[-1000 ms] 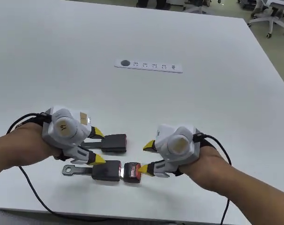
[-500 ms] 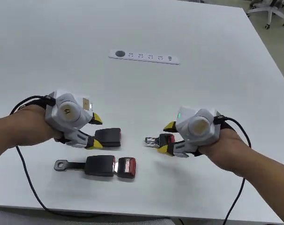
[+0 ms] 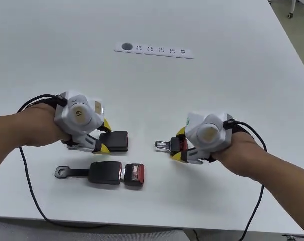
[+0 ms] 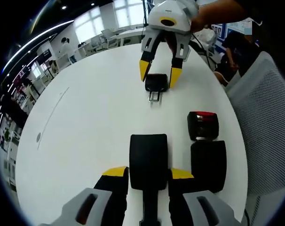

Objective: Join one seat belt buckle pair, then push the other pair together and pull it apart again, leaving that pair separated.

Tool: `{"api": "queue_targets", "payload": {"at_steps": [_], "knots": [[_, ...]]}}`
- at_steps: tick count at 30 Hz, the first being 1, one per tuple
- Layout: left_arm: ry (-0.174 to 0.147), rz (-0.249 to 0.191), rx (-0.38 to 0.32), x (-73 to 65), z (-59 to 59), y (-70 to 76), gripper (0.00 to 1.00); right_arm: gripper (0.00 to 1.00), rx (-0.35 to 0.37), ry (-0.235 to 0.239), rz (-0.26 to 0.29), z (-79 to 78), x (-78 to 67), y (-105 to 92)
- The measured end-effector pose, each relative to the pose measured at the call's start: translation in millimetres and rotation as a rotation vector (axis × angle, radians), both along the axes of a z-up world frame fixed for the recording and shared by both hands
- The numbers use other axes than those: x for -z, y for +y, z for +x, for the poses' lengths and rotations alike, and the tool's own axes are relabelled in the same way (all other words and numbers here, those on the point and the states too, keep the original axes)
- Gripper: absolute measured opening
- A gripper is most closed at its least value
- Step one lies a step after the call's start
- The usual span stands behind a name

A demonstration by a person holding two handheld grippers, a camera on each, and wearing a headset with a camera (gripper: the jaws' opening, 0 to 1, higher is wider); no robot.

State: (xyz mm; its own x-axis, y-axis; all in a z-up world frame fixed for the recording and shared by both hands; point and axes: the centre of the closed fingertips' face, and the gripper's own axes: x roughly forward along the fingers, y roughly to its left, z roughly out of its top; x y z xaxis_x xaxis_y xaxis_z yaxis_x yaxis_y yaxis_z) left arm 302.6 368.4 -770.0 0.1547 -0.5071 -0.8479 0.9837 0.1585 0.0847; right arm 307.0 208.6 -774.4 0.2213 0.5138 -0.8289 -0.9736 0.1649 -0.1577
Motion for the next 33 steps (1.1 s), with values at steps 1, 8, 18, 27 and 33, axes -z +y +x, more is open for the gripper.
{"api": "queue_targets", "payload": {"at_steps": [1, 8, 18, 27, 33], "knots": [[0.003, 0.002, 0.002, 0.3, -0.3, -0.1, 0.33, 0.33, 0.005, 0.007, -0.003, 1.0, 1.3, -3.0], [0.012, 0.011, 0.038, 6.5, -0.7, -0.5, 0.33, 0.32, -0.008, 0.055, 0.022, 1.0, 4.0, -6.7], [0.019, 0.006, 0.056, 8.3, 0.5, 0.9, 0.33, 0.32, -0.045, 0.103, 0.05, -0.3, 6.0, -5.8], [0.017, 0.012, 0.057, 8.0, -0.2, 1.0, 0.33, 0.32, -0.041, 0.13, 0.048, -1.0, 7.4, -4.0], [0.012, 0.004, 0.039, 8.6, 0.5, 2.4, 0.32, 0.32, -0.042, 0.133, 0.036, -1.0, 7.4, -4.4]]}}
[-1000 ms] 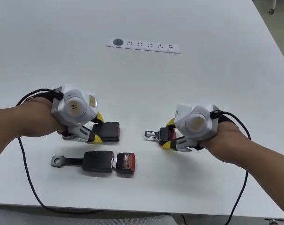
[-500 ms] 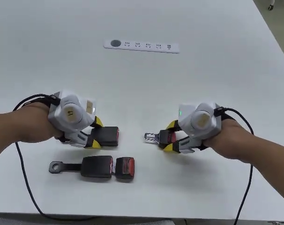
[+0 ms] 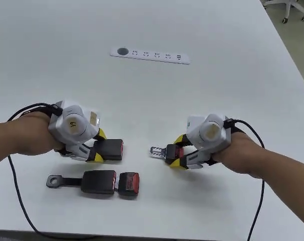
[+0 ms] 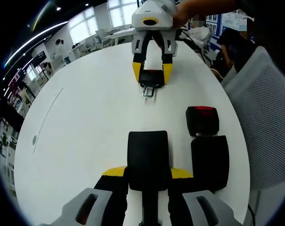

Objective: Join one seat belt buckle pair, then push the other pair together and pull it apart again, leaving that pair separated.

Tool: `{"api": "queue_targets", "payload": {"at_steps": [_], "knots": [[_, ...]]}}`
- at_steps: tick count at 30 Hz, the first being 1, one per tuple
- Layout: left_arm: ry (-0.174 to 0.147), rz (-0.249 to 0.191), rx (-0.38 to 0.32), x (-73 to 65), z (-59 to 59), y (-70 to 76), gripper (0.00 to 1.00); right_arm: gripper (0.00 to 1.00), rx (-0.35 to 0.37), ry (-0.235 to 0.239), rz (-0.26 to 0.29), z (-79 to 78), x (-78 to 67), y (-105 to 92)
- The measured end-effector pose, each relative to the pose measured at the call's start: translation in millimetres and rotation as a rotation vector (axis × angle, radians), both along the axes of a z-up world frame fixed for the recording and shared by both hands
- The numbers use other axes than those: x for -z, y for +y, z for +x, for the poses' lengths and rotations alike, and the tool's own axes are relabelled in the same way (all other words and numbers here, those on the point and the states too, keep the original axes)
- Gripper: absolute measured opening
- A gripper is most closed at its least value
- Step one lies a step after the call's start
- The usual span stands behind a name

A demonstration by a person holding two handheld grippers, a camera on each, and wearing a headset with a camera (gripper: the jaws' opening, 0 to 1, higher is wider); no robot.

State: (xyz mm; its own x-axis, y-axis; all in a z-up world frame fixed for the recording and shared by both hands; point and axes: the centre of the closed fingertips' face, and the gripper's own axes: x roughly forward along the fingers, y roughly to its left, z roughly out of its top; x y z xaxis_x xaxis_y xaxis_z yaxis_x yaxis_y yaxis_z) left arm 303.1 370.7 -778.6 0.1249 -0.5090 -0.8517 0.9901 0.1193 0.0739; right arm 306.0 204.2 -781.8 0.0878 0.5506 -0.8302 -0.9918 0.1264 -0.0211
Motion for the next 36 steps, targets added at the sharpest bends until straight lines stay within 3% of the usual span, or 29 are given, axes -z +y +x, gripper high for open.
{"api": "queue_targets", "payload": {"at_steps": [14, 28, 30, 36], "knots": [[0.011, 0.009, -0.012, 0.6, -0.8, -0.9, 0.32, 0.32, 0.002, -0.008, -0.034, -1.1, -1.8, 2.3], [0.013, 0.009, -0.016, -0.5, -1.3, -1.6, 0.32, 0.32, -0.016, -0.018, 0.013, -6.1, -2.3, 53.8], [0.014, 0.009, -0.014, 0.4, -0.6, -1.0, 0.32, 0.32, -0.015, -0.022, 0.018, -4.7, 3.4, 59.5], [0.019, 0.01, -0.012, 1.7, -0.1, -0.5, 0.32, 0.32, -0.015, -0.027, 0.037, -2.4, -2.7, 71.3]]}}
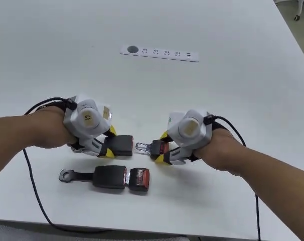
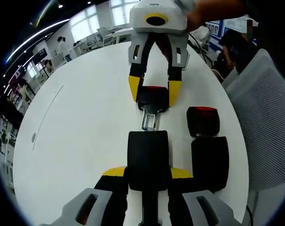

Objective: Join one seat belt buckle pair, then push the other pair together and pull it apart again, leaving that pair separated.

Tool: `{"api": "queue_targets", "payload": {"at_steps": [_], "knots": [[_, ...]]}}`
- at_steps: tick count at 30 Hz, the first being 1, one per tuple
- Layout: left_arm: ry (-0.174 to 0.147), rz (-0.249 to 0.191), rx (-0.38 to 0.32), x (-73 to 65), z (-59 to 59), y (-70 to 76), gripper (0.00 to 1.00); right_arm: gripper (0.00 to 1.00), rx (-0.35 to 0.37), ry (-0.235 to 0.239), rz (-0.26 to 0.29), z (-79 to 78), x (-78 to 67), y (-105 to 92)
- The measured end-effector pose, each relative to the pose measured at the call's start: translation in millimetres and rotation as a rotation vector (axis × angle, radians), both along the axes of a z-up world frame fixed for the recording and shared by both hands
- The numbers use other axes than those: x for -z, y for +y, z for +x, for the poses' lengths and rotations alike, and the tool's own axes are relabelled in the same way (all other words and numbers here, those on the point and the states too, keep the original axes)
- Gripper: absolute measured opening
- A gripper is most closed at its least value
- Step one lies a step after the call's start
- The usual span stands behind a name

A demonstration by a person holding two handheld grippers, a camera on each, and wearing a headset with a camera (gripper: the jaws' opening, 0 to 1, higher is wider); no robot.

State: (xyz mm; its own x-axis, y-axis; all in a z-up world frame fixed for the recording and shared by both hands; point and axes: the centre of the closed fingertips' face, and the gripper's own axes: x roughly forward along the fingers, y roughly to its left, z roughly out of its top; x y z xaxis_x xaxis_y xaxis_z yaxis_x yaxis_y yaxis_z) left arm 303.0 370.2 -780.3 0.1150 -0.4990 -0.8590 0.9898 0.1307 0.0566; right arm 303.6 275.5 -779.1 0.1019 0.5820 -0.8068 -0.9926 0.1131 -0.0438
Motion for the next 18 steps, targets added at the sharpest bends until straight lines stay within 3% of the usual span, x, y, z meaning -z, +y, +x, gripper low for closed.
{"api": "queue_targets", "payload": {"at_steps": [18], "knots": [[0.01, -0.007, -0.004, -2.4, -2.8, -1.8, 0.32, 0.32, -0.055, -0.013, 0.028, 2.3, 2.6, 22.0]]}}
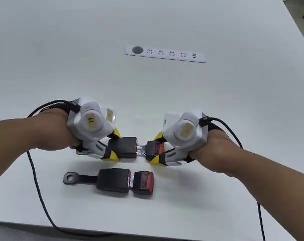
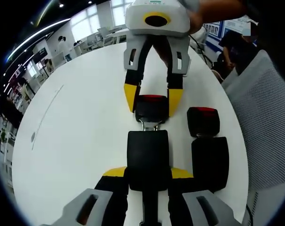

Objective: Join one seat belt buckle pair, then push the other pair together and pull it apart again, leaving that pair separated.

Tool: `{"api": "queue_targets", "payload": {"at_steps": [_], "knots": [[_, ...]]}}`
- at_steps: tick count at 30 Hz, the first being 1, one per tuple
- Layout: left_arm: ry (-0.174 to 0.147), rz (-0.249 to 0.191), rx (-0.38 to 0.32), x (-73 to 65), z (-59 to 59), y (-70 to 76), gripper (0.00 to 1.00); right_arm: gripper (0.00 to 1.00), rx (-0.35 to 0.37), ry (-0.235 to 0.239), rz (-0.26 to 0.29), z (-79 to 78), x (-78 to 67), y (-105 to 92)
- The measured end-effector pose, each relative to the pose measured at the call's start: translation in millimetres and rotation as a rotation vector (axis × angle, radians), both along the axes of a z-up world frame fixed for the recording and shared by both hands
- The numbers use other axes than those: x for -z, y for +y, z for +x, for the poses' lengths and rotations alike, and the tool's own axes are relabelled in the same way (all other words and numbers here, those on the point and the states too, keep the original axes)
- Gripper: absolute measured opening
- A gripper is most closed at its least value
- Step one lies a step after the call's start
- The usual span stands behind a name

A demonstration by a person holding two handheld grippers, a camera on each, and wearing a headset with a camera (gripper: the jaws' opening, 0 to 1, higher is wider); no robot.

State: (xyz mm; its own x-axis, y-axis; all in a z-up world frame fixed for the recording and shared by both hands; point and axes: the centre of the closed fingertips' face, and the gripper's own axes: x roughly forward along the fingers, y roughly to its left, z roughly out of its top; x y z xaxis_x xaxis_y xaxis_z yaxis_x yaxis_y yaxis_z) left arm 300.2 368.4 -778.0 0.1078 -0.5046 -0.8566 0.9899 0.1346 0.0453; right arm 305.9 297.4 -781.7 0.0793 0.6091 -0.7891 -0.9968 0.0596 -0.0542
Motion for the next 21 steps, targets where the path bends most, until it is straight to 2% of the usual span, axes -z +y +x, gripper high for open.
{"api": "queue_targets", "payload": {"at_steps": [6, 7, 14, 21], "knots": [[0.018, 0.012, 0.015, 0.5, -0.4, -1.4, 0.32, 0.31, 0.002, 0.005, 0.002, -1.9, -4.2, -0.8], [0.019, 0.014, 0.02, 0.5, -0.5, -1.6, 0.32, 0.31, 0.002, 0.005, 0.001, 0.0, -0.9, -0.5], [0.015, 0.002, 0.025, 0.1, 0.1, -0.8, 0.31, 0.31, -0.001, 0.01, -0.012, -2.1, -4.3, 3.1], [0.016, -0.001, 0.029, 1.2, 1.9, 0.5, 0.31, 0.3, 0.006, 0.018, -0.002, -1.2, -2.7, 12.5]]}}
